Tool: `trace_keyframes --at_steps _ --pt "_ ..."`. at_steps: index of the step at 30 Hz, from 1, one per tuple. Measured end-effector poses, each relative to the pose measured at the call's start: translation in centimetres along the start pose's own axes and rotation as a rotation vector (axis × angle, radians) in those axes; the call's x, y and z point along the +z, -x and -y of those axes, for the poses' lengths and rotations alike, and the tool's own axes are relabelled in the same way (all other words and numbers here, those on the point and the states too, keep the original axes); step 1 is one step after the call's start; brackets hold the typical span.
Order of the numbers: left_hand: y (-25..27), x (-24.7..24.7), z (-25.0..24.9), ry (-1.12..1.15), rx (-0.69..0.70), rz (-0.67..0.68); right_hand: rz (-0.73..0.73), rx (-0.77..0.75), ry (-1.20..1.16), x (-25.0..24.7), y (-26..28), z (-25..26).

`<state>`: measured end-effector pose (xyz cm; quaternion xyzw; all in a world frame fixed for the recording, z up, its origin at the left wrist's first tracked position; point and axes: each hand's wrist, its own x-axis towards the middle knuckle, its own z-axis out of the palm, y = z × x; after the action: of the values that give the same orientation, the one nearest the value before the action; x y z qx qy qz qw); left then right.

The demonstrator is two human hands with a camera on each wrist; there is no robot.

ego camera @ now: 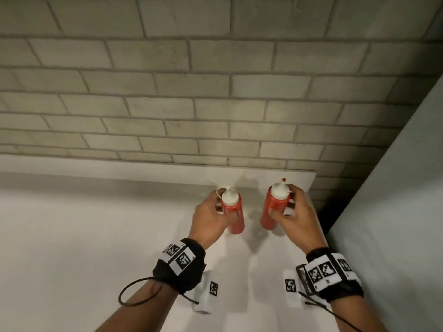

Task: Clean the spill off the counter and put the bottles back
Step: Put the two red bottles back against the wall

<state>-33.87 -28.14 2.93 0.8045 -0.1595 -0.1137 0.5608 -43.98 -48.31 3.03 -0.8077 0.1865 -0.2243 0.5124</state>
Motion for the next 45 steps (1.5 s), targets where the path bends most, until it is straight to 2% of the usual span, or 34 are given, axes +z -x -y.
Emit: trace_keyframes --at_steps 6,14,21,26,32,38,45 --pt "6.9 -7.8 2.1 0.018 -0.007 -0.023 0.055 0.015 -0.009 3.9 7.4 3.5" --pt "14.5 -19.8 6.6 0.078 -0.004 -0.005 0.114 0.075 -0.028 13.1 16.8 8.6" --pt "18.7 -28.7 10.7 0.093 -0.031 -0.073 0.183 0.087 -0.054 20.8 21.6 12.2" --pt "19.7 -32.5 12.3 0.09 -0.051 -0.113 0.235 0.062 -0.069 24.6 22.0 13.7" --pt "18.2 -34.2 13.1 0.076 -0.051 -0.188 0.307 0.01 -0.079 26.8 20.0 14.4" --pt "15.0 -34.7 12.8 0.074 -0.054 -0.236 0.34 -0.023 -0.087 28.0 16.4 14.3" --pt "9.0 -35.8 12.6 0.017 -0.036 -0.213 0.305 -0.024 -0.098 29.3 11.9 14.8"
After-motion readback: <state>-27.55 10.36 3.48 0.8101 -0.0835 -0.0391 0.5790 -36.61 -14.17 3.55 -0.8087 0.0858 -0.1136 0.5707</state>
